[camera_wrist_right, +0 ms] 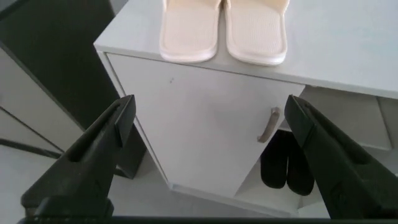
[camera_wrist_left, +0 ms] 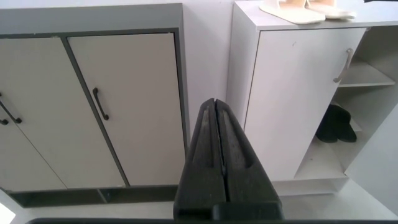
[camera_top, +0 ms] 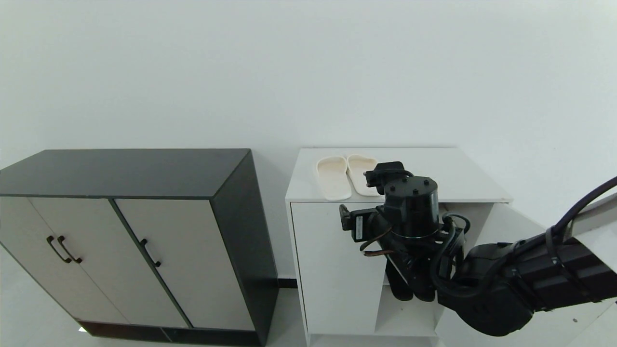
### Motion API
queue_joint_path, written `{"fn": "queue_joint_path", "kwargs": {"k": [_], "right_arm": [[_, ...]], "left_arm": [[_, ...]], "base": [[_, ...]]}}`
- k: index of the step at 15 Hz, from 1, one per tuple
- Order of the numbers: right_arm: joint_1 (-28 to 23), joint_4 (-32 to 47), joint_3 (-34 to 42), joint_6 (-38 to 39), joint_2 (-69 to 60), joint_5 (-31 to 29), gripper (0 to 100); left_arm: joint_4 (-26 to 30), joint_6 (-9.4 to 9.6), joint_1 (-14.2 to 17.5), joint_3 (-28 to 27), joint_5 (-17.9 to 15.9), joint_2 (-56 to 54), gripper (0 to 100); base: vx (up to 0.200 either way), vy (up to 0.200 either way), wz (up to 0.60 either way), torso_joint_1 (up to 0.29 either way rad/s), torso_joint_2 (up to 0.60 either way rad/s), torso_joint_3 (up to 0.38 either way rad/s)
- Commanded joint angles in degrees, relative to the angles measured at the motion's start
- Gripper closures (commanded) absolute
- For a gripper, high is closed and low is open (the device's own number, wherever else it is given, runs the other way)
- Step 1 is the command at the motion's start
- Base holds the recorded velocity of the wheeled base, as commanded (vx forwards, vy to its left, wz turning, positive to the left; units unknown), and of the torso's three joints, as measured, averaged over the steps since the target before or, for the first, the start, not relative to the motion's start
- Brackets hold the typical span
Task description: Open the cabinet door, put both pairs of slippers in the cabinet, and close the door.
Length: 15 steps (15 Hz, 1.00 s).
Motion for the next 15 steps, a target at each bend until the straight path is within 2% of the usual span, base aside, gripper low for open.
{"fn": "queue_joint_path", "kwargs": {"k": [1, 10, 15], "right_arm": [[0.0, -0.1, 0.0, 0.0, 0.2, 0.0, 0], [1.0, 0.1, 0.0, 0.7, 1.3, -0.6, 0], [0.4, 15.0, -11.9, 2.1, 3.1, -0.4, 0]], "left_arm": [[0.0, 0.01, 0.0, 0.0, 0.0, 0.0, 100], [0.0, 0.01, 0.0, 0.0, 0.0, 0.0, 100], [0.0, -0.16, 0.1, 0.0, 0.0, 0.0, 100]], "base": [[0.2, 0.0, 0.0, -0.017, -0.01, 0.007], [0.2, 0.0, 0.0, 0.006, 0.0, 0.001], [0.0, 0.0, 0.0, 0.0, 0.0, 0.0]]}}
